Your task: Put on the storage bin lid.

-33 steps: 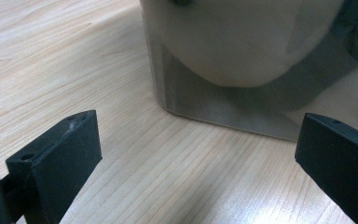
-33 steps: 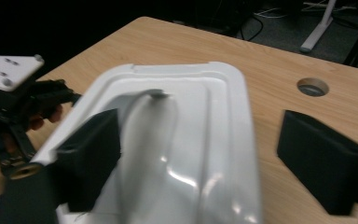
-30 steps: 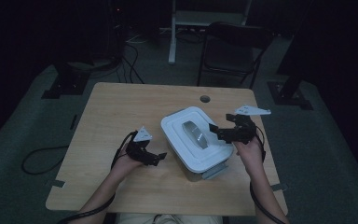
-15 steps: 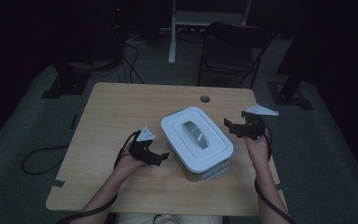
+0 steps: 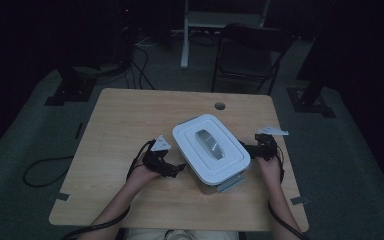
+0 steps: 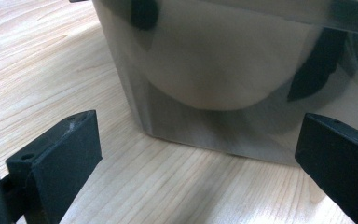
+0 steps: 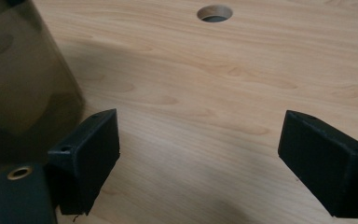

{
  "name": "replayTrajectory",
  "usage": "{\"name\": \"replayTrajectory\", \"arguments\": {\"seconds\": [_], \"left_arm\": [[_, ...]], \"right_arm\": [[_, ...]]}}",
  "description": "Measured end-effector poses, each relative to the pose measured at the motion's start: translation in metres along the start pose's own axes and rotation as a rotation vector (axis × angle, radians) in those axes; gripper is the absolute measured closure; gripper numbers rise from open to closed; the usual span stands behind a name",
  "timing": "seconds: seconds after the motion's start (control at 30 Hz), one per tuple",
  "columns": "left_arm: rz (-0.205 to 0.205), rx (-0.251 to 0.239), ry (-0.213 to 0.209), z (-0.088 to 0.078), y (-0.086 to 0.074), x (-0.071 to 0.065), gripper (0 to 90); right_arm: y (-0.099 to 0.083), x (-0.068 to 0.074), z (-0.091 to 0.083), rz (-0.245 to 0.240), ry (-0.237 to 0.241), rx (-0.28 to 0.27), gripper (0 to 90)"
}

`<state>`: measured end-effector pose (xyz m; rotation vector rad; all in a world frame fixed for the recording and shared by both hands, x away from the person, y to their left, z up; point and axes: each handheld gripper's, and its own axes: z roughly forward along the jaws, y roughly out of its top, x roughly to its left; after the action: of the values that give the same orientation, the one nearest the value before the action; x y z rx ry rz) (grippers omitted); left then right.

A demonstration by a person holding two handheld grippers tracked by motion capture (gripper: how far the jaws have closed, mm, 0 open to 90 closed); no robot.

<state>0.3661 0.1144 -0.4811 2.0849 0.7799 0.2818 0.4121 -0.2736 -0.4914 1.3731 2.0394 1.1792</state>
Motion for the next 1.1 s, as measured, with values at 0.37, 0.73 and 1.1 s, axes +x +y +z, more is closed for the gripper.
{"name": "replayTrajectory", "arguments": {"seconds": [0.37,0.73,1.1], "left_arm": [[-0.011,0.003,0.009,0.003,0.005,0.008,1.0],[0.021,0.03,0.038,0.012,0.018,0.015,1.0],[0.032,0.063,0.09,0.014,0.028,0.029,1.0]], "right_arm": [[-0.015,0.012,0.006,-0.024,0.056,0.045,12.2],[-0.021,0.021,-0.001,-0.048,0.122,0.05,18.1],[-0.029,0.045,-0.011,-0.059,0.066,0.017,21.3]]}}
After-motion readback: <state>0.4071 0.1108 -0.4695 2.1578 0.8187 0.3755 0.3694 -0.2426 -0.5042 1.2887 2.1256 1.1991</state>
